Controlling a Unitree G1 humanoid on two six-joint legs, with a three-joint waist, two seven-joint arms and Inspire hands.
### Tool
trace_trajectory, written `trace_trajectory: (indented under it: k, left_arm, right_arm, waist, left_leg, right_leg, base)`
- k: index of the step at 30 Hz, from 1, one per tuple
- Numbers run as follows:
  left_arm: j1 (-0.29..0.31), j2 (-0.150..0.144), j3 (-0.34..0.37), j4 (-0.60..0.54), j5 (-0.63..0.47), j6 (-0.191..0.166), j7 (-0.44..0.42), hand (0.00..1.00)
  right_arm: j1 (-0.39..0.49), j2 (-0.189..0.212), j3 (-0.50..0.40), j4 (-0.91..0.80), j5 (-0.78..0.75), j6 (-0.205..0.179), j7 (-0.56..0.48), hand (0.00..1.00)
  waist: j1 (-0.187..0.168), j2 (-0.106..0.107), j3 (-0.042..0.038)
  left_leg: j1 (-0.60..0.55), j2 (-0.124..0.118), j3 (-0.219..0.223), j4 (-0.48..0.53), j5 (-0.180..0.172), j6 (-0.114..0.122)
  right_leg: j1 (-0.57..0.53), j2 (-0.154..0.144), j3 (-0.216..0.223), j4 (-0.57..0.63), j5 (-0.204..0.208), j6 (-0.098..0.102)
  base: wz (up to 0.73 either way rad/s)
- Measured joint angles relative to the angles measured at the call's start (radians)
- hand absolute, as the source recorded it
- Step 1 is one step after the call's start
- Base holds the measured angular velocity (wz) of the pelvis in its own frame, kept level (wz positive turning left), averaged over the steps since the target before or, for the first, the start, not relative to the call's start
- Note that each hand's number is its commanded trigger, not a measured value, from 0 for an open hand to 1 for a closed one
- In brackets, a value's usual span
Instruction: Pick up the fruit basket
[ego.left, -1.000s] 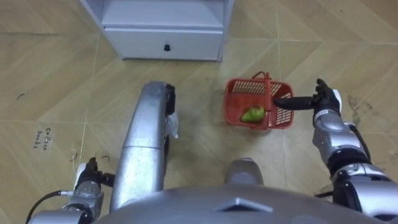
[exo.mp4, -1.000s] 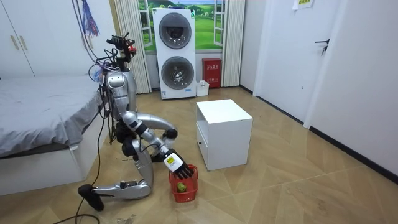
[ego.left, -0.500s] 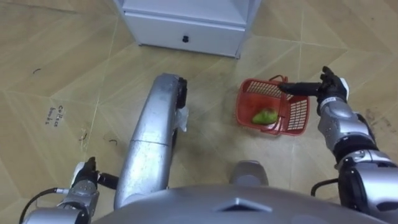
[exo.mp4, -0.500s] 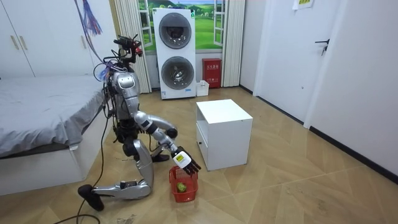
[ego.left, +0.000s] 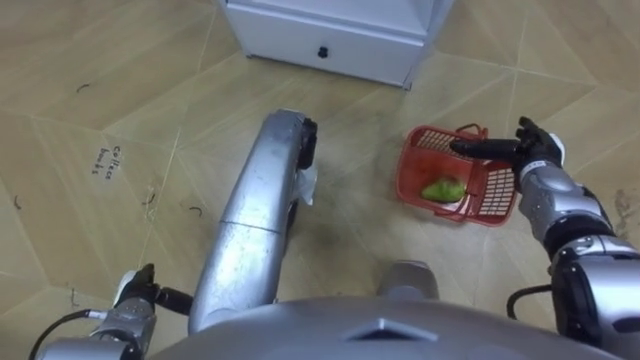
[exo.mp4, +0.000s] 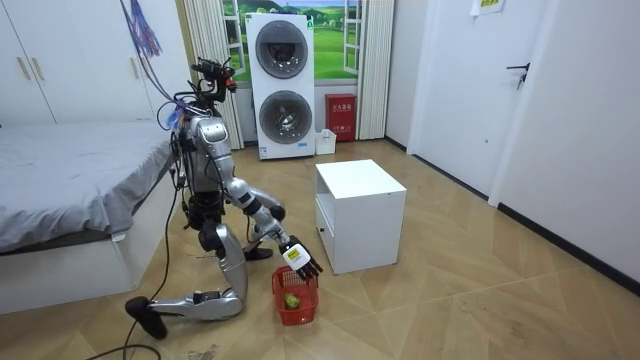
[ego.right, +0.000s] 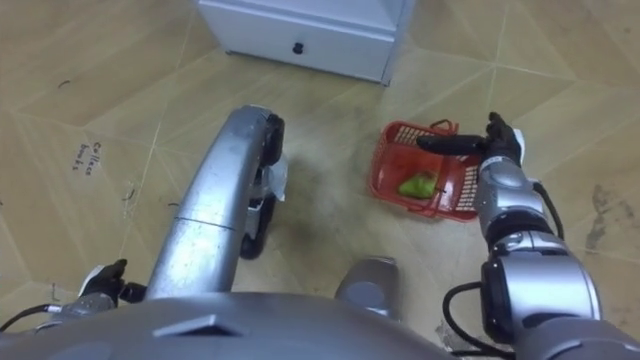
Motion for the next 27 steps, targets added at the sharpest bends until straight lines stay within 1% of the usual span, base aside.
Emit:
trace_trajectory:
  k: [2, 3, 5, 7, 10, 13, 16, 19, 22, 25, 27]
  left_arm:
    - [0.003, 0.001, 0.0, 0.0, 0.0, 0.0, -0.01, 0.0]
    - [0.003, 0.003, 0.0, 0.0, 0.0, 0.0, -0.011, 0.0]
    - [0.004, 0.007, -0.009, -0.006, 0.0, 0.0, -0.013, 0.0]
    - [0.008, 0.007, -0.024, -0.009, 0.0, 0.0, -0.019, 0.0]
    - [0.017, 0.012, -0.05, -0.01, -0.001, 0.001, -0.033, 0.0]
    - [0.034, 0.012, -0.061, -0.015, -0.002, 0.003, -0.041, 0.0]
    - [0.041, 0.012, -0.062, -0.015, -0.033, 0.006, -0.047, 0.0]
    - [0.042, 0.013, -0.062, -0.015, -0.038, 0.006, -0.058, 0.0]
    - [0.042, 0.013, -0.069, -0.016, -0.043, 0.007, -0.062, 0.0]
    - [0.042, 0.013, -0.088, -0.016, -0.079, 0.008, -0.067, 0.0]
    - [0.042, 0.013, -0.089, -0.016, -0.081, 0.008, -0.071, 0.0]
  right_arm:
    - [-0.004, -0.015, 0.004, 0.009, 0.0, 0.0, 0.006, 0.0]
    - [-0.007, -0.018, 0.004, 0.015, 0.0, -0.001, 0.008, 0.0]
    - [-0.01, -0.037, 0.028, 0.045, 0.003, 0.0, 0.022, 0.0]
    - [-0.011, -0.049, 0.037, 0.061, 0.004, 0.0, 0.026, 0.0]
    - [-0.013, -0.061, 0.068, 0.105, 0.024, 0.0, 0.036, 0.0]
    - [-0.01, -0.062, 0.074, 0.127, 0.072, 0.0, 0.043, 0.0]
    - [-0.009, -0.065, 0.074, 0.139, 0.094, 0.0, 0.059, 0.0]
    - [-0.01, -0.066, 0.083, 0.141, 0.121, 0.0, 0.069, 0.0]
    - [-0.011, -0.068, 0.095, 0.144, 0.129, 0.0, 0.069, 0.0]
    - [-0.012, -0.068, 0.111, 0.155, 0.129, 0.0, 0.077, 0.0]
    - [-0.012, -0.069, 0.111, 0.156, 0.129, 0.0, 0.08, 0.0]
  waist:
    - [0.008, 0.011, 0.0006]
    - [0.01, 0.013, 0.0006]
    - [0.017, 0.014, 0.0007]
    - [0.026, 0.019, -0.0022]
    - [0.032, 0.02, -0.0023]
    - [0.031, 0.023, -0.0018]
    - [0.032, 0.023, -0.0018]
    - [0.032, 0.022, -0.0018]
    - [0.031, 0.023, -0.0021]
    - [0.031, 0.023, -0.002]
    - [0.031, 0.027, -0.0016]
  left_leg:
    - [-0.001, 0.0, 0.004, -0.002, 0.001, 0.002]
    - [-0.001, 0.0, 0.006, -0.004, 0.001, 0.002]
    - [-0.003, 0.003, 0.021, -0.013, 0.004, 0.006]
    - [-0.012, 0.006, 0.023, -0.014, 0.007, 0.005]
    - [-0.017, 0.007, 0.023, -0.014, 0.007, 0.005]
    - [-0.02, 0.019, 0.03, -0.017, 0.007, 0.005]
    - [-0.022, 0.021, 0.031, -0.02, 0.007, 0.005]
    - [-0.026, 0.025, 0.034, -0.021, 0.007, 0.005]
    - [-0.035, 0.034, 0.04, -0.021, 0.009, 0.007]
    - [-0.038, 0.036, 0.041, -0.021, 0.009, 0.007]
    - [-0.038, 0.037, 0.042, -0.021, 0.009, 0.007]
  right_leg:
    - [0.0, -0.004, -0.002, -0.001, 0.0, 0.0]
    - [0.0, -0.006, -0.001, -0.001, 0.0, 0.0]
    - [-0.005, -0.019, -0.003, -0.001, 0.0, 0.0]
    - [-0.019, -0.019, 0.001, 0.0, 0.0, 0.0]
    - [-0.025, -0.018, 0.001, -0.001, 0.0, 0.0]
    - [-0.032, -0.016, 0.001, 0.001, 0.0, 0.0]
    - [-0.037, -0.018, 0.002, 0.002, 0.0, 0.0]
    - [-0.045, -0.018, 0.005, 0.002, 0.0, 0.0]
    - [-0.059, -0.018, 0.008, 0.004, -0.001, 0.0]
    - [-0.062, -0.018, 0.008, 0.003, -0.001, 0.0]
    - [-0.063, -0.018, 0.009, 0.004, -0.001, 0.0]
  base:
    - [0.03]
    - [0.04]
    - [0.06]
    - [0.02]
    - [0.0]
    - [0.0]
    - [0.0]
    - [-0.01]
    - [-0.01]
    - [0.0]
    - [0.0]
